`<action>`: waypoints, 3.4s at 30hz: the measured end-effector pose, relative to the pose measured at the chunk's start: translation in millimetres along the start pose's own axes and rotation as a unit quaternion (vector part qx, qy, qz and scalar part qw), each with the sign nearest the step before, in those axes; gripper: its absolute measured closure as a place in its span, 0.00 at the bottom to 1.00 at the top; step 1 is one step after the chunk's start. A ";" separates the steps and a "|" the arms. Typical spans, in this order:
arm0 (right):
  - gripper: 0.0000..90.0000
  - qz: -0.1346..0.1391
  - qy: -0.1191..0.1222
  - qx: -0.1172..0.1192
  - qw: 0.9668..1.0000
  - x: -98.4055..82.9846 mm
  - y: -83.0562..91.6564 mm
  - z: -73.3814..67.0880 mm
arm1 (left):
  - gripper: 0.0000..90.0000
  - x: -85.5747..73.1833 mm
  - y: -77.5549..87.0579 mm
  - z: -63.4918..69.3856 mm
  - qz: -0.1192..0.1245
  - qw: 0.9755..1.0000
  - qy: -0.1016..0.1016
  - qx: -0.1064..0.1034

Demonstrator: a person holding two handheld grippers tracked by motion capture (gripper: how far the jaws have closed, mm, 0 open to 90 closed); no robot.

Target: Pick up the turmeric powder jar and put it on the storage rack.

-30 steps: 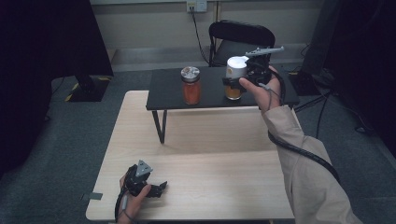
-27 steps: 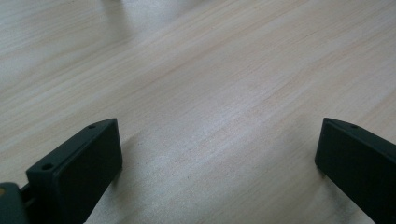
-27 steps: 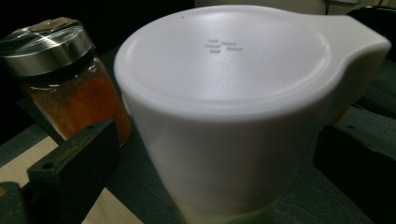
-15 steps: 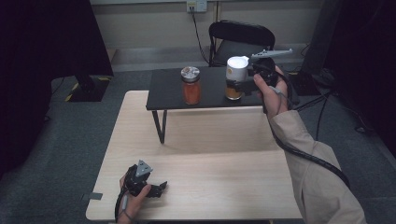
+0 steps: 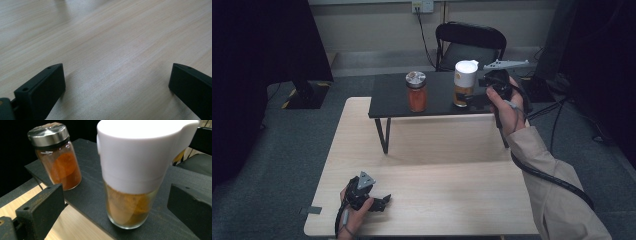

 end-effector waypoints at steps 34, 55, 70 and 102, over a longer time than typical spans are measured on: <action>0.00 0.006 -0.002 0.019 1.000 -48.1 16.8 1.5 | 0.00 0.1 0.1 -0.2 -0.001 1.000 -0.001 0.000; 0.00 -0.006 -0.005 0.041 0.999 -104.8 16.4 7.4 | 0.00 0.1 0.1 -0.1 -0.001 1.000 -0.001 0.000; 0.00 -0.026 -0.004 0.052 0.998 -134.3 11.3 12.3 | 0.00 0.1 0.1 -0.2 -0.001 1.000 -0.001 0.000; 0.00 -0.066 -0.015 0.042 0.997 -185.7 -0.1 39.7 | 0.00 0.0 0.0 -0.1 0.000 1.000 -0.001 0.000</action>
Point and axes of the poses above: each handheld gripper's, and its own axes: y roughly backward along the jaws, x roughly out of its top, z roughly to its right, the point moved 8 cm from there along -y, roughly forward along the jaws, and after that the axes turned 12 degrees about -y, right-handed, at the moved point
